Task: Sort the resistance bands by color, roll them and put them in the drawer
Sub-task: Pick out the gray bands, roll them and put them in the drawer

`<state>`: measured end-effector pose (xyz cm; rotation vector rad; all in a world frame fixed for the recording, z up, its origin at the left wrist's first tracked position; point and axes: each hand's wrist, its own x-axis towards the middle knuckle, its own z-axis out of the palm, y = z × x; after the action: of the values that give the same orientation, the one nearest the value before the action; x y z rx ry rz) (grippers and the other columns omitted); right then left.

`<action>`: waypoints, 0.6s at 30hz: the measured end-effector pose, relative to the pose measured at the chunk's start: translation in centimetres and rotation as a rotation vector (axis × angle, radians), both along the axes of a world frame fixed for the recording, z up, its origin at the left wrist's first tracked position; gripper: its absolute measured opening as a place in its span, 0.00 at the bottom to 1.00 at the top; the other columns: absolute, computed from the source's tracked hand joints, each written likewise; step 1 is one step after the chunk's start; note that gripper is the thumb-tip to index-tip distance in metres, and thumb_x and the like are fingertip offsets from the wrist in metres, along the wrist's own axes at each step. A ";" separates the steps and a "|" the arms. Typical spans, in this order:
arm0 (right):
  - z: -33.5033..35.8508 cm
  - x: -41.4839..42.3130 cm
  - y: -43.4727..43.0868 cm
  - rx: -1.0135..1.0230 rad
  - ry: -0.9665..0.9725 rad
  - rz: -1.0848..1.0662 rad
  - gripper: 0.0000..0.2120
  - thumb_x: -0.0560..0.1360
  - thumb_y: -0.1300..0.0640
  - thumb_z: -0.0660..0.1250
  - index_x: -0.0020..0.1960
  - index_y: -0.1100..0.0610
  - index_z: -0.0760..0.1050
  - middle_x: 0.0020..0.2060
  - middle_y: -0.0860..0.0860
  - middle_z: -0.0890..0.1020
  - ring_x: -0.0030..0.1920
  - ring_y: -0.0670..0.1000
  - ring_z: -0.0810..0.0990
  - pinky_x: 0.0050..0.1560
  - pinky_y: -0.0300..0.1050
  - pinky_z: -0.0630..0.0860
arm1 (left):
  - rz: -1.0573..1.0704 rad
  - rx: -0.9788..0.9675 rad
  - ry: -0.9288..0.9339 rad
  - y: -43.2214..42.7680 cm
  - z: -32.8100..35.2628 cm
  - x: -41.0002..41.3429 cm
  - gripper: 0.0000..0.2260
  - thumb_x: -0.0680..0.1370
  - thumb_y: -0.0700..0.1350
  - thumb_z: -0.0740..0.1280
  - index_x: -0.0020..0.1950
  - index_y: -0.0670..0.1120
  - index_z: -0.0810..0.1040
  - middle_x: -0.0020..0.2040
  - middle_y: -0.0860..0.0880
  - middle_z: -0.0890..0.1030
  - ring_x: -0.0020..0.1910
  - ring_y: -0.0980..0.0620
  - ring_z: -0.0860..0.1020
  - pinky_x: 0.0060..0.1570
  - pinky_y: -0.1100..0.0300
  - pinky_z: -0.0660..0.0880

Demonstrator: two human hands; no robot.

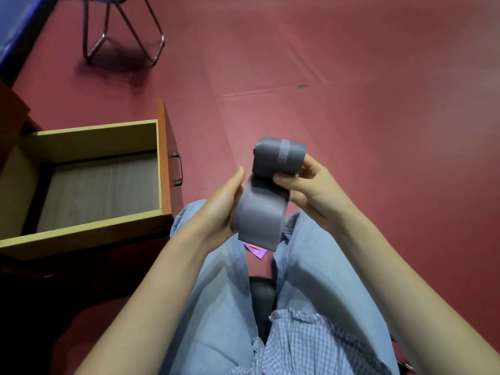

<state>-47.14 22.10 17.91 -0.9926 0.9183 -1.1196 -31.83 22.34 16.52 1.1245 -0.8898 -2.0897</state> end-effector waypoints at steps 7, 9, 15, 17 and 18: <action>0.1 -0.7 0.4 0.025 0.121 0.263 0.29 0.58 0.70 0.52 0.50 0.49 0.77 0.57 0.41 0.74 0.56 0.38 0.75 0.55 0.38 0.73 | 0.036 0.037 0.107 -0.1 0.2 -0.1 0.32 0.77 0.63 0.45 0.40 0.47 0.84 0.40 0.47 0.85 0.39 0.53 0.83 0.48 0.55 0.75; 0.4 -0.8 0.6 0.014 0.158 0.301 0.28 0.56 0.68 0.51 0.49 0.50 0.78 0.60 0.36 0.71 0.60 0.34 0.72 0.60 0.39 0.71 | 0.033 0.069 0.109 -0.2 0.0 0.1 0.34 0.74 0.67 0.47 0.43 0.44 0.84 0.43 0.44 0.84 0.40 0.50 0.83 0.45 0.56 0.77; 0.1 -0.1 1.2 0.041 0.087 0.225 0.26 0.56 0.66 0.51 0.45 0.51 0.80 0.57 0.39 0.77 0.60 0.42 0.74 0.57 0.39 0.73 | 0.026 -0.065 0.013 0.6 0.4 -0.5 0.15 0.75 0.57 0.59 0.47 0.49 0.79 0.39 0.50 0.83 0.36 0.53 0.81 0.35 0.59 0.78; -0.1 0.2 1.4 0.024 0.056 0.181 0.27 0.55 0.66 0.51 0.49 0.52 0.77 0.58 0.40 0.76 0.60 0.43 0.73 0.54 0.36 0.73 | 0.058 -0.097 0.017 0.9 0.3 -0.6 0.11 0.75 0.52 0.61 0.50 0.48 0.78 0.42 0.49 0.83 0.39 0.52 0.81 0.40 0.56 0.79; -0.2 0.4 1.5 0.018 0.028 0.160 0.28 0.56 0.67 0.51 0.52 0.51 0.74 0.59 0.40 0.75 0.61 0.44 0.71 0.54 0.37 0.72 | 0.082 -0.114 0.014 1.0 0.2 -0.6 0.11 0.74 0.50 0.63 0.53 0.47 0.77 0.44 0.47 0.82 0.42 0.50 0.81 0.42 0.55 0.79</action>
<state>-46.79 23.59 17.68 -1.0502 0.8540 -0.9636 -32.44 23.31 16.67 1.0677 -0.9287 -1.9528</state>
